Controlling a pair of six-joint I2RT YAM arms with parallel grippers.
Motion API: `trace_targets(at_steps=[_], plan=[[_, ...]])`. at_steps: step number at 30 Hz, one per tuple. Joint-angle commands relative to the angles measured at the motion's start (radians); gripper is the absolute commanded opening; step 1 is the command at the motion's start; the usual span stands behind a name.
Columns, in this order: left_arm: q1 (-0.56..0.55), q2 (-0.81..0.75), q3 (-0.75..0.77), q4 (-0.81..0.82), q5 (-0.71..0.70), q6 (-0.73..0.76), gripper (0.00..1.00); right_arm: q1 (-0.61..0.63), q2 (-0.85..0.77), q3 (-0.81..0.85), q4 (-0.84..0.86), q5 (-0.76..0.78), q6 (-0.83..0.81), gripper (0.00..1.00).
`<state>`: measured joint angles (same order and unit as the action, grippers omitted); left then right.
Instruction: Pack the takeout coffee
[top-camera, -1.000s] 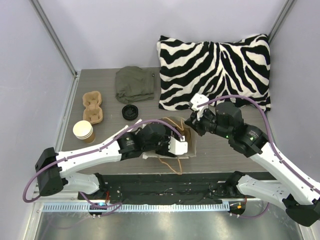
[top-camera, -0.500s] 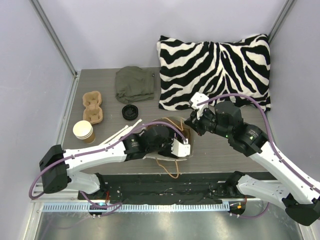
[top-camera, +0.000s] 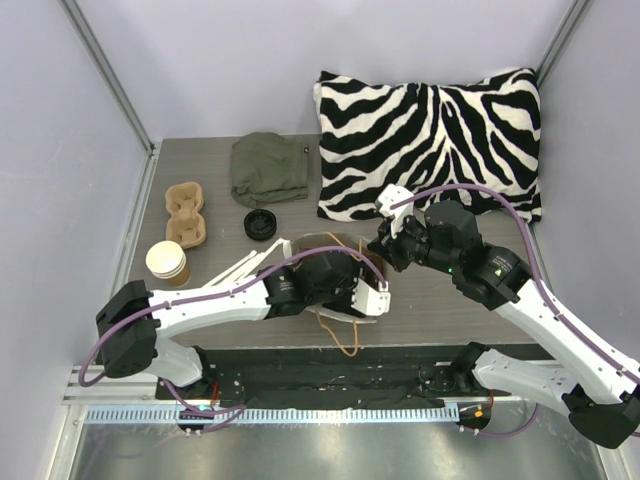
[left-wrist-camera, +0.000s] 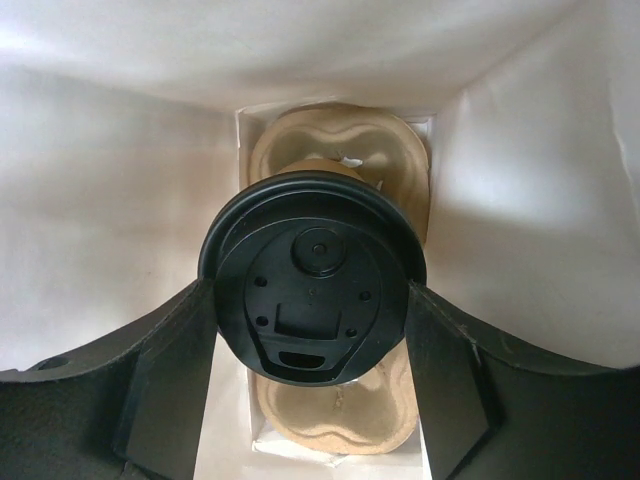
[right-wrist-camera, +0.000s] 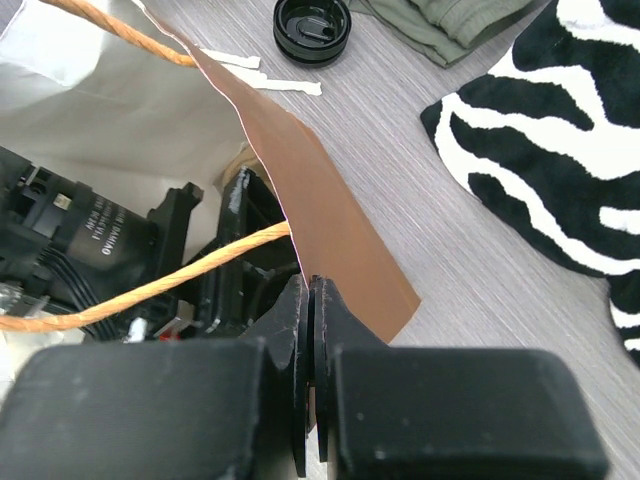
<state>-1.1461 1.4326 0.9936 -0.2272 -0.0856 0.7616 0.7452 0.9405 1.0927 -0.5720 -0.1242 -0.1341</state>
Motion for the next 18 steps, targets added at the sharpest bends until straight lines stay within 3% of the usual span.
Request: trace_targets(at_steps=[1,18], plan=[[-0.001,0.048,0.028,-0.083,0.007,0.005,0.00,0.006,-0.012,0.050,0.052,-0.029,0.040,0.01],[0.031,0.189,0.131,-0.225,0.112,0.044,0.03,0.005,-0.009,0.013,0.070,-0.022,0.045,0.01]])
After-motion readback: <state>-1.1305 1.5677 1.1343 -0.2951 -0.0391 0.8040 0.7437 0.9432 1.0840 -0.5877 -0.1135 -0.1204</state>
